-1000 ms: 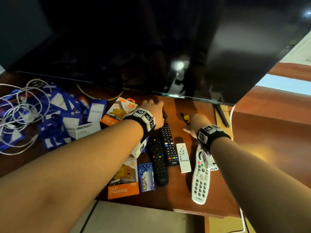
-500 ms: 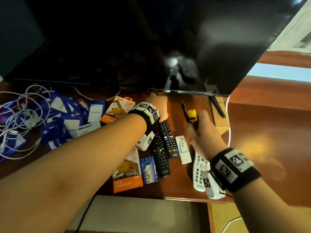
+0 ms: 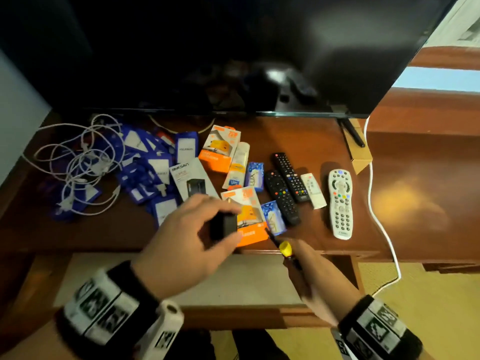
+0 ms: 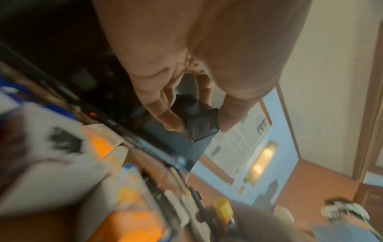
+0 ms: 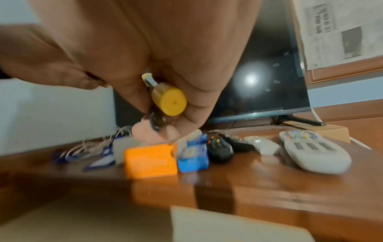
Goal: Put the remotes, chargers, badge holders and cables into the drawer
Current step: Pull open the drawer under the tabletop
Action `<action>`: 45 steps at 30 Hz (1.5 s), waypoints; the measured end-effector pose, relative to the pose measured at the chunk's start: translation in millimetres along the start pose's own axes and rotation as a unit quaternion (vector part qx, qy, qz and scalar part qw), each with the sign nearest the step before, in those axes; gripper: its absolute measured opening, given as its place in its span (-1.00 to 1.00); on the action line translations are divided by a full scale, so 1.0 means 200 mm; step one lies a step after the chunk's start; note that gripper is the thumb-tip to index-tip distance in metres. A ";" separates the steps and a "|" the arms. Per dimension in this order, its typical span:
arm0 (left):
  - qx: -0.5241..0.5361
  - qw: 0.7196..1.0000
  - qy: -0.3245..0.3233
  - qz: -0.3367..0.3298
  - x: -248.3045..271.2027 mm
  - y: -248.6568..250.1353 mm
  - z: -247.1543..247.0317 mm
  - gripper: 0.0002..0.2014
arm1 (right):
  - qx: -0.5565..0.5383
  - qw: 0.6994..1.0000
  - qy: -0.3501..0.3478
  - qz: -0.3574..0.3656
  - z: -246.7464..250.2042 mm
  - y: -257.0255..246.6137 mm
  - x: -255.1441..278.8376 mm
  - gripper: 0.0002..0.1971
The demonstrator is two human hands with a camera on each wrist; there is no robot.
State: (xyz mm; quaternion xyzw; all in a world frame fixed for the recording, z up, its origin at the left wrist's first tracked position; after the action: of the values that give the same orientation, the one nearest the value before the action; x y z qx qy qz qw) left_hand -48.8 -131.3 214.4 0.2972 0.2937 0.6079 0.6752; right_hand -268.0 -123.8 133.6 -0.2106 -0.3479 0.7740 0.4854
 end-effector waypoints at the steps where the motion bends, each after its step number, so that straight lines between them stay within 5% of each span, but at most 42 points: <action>1: -0.002 1.000 -0.012 0.002 0.10 -0.06 -0.01 -0.63 | 0.048 0.998 -0.030 0.009 -0.07 0.02 0.04 -0.76; 6: -0.004 0.993 -0.116 0.019 0.41 -0.29 -0.16 -0.52 | 0.233 0.951 -0.195 -0.066 -0.33 0.29 0.12 -0.66; 12: -0.065 0.975 -0.205 0.063 0.40 -0.40 -0.43 -0.34 | 0.343 0.880 -0.282 -0.170 -0.40 0.66 0.07 -0.57; 16: -0.126 0.954 -0.256 0.093 0.34 -0.50 -0.65 -0.19 | 0.352 0.873 -0.273 -0.198 -0.37 0.82 0.03 -0.48; 21: -0.180 0.920 -0.324 0.128 0.28 -0.59 -0.91 -0.39 | 0.379 0.868 -0.249 -0.203 -0.35 0.94 0.00 -0.47; 26: -0.212 0.909 -0.337 0.126 0.20 -0.58 -1.13 -0.50 | 0.348 0.902 -0.177 -0.185 -0.29 0.95 -0.07 -0.62; 30: -0.262 0.896 -0.336 0.122 0.10 -0.56 -1.31 -0.44 | 0.301 0.936 -0.090 -0.158 -0.26 1.00 -0.15 -0.53; 32: -0.289 0.889 -0.333 0.121 0.05 -0.57 -1.38 -0.40 | 0.323 0.926 -0.106 -0.163 -0.33 1.10 -0.17 -0.50; 37: -0.355 0.849 -0.380 0.090 -0.02 -0.60 -1.56 -0.67 | 0.343 0.889 -0.189 -0.239 -0.47 1.34 -0.11 -0.47; 45: -0.361 0.842 -0.393 0.083 -0.05 -0.74 -1.81 -0.56 | 0.387 0.840 -0.292 -0.244 -0.57 1.48 -0.06 -0.42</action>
State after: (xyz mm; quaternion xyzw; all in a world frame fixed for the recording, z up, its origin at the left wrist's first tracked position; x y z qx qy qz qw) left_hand -228.9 -138.5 -132.3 0.2702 -0.2624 0.5567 0.7404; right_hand -366.4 -181.8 -161.7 0.3217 -0.1854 0.7278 0.5765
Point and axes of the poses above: each hand's wrist, its own x-axis away from the middle knuckle, its own z-axis out of the back of the hand, y = z × x, the point moved 9 cm from there along -x, towards the middle knuckle, and after that the axes turned 6 degrees about y, right-handed, at the moved point
